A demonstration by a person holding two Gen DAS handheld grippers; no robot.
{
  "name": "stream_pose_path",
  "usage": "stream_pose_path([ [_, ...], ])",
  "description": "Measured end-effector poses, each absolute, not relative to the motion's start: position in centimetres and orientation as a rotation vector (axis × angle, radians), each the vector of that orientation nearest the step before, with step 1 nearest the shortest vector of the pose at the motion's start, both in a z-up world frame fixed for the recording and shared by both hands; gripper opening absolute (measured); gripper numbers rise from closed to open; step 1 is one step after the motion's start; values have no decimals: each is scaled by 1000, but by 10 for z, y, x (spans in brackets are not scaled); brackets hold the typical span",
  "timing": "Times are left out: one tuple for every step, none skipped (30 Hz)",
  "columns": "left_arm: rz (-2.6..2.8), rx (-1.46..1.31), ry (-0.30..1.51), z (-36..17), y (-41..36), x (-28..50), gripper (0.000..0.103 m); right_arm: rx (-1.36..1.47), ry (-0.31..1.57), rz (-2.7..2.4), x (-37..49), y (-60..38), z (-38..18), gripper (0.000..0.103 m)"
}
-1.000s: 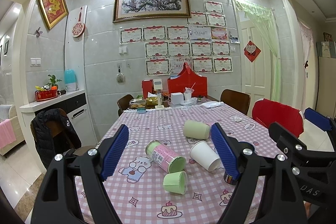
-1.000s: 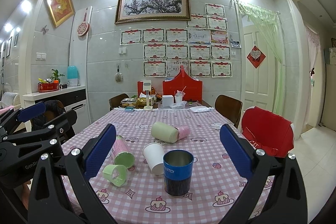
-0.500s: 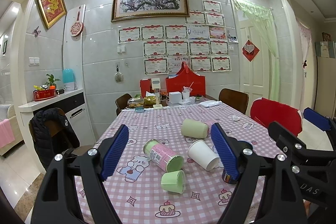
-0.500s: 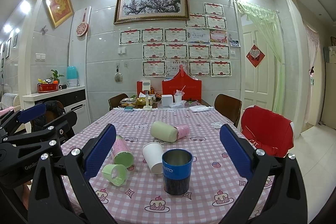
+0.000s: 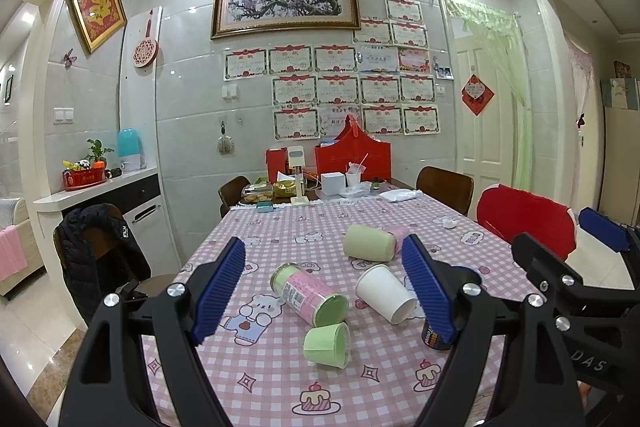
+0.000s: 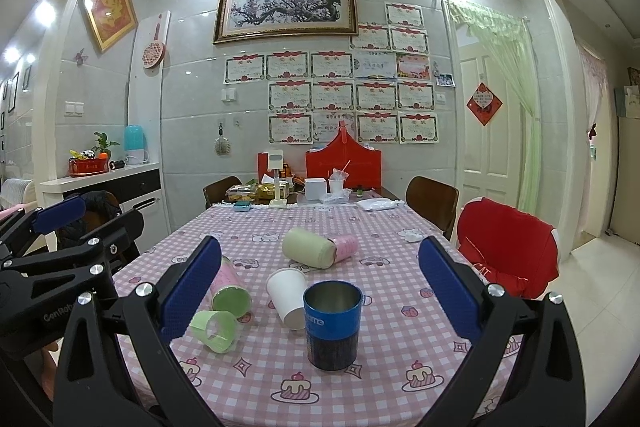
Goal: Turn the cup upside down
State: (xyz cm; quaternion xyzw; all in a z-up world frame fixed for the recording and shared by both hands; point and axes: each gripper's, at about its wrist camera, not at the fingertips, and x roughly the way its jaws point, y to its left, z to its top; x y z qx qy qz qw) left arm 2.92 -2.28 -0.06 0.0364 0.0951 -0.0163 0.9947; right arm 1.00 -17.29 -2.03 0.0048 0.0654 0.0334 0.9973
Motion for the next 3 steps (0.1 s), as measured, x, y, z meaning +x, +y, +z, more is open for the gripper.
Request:
stream_pose_path([
  [-33, 72, 198, -2, -24, 31, 80, 12, 133, 65, 11, -175, -21, 96],
  [-35, 72, 207, -4, -26, 34, 80, 14, 137, 63, 12, -177, -23, 96],
  [-37, 73, 215, -6, -28, 36, 80, 18, 143, 59, 14, -179, -26, 96],
])
